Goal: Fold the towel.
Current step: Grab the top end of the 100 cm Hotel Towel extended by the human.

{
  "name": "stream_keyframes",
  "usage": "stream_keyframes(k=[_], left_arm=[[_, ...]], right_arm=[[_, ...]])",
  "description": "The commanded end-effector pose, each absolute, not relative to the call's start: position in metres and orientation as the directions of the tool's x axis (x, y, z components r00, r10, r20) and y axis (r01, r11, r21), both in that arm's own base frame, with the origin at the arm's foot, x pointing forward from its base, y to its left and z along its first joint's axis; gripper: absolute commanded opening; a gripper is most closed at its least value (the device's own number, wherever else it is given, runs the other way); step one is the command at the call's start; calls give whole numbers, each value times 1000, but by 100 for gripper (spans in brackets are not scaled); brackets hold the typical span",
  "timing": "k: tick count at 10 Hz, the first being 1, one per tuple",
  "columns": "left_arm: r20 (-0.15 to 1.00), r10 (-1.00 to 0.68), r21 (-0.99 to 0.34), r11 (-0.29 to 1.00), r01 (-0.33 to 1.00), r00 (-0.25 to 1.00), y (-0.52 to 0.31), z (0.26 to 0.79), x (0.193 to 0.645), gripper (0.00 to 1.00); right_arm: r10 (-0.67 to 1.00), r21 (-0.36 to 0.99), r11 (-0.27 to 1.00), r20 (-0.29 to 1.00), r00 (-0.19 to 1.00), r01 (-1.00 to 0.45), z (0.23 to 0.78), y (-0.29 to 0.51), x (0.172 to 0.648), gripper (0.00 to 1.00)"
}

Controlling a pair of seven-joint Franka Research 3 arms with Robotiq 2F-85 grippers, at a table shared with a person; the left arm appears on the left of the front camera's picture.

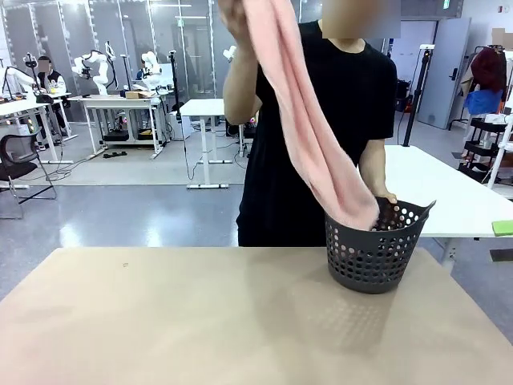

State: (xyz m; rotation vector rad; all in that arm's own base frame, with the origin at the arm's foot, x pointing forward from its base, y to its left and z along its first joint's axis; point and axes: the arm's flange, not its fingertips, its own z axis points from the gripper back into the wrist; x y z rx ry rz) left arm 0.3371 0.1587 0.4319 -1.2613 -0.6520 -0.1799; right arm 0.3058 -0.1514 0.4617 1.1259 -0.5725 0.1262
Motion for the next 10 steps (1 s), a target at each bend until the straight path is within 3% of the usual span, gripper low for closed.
stream_keyframes(k=[1, 10], left_arm=[[554, 228, -822, 302, 482, 801, 159, 431, 339, 100], [554, 228, -822, 302, 482, 801, 159, 431, 339, 100]], right_arm=[[-186, 808, 432, 513, 838, -399, 461, -151, 307, 100], [-186, 808, 432, 513, 838, -399, 461, -151, 307, 100]])
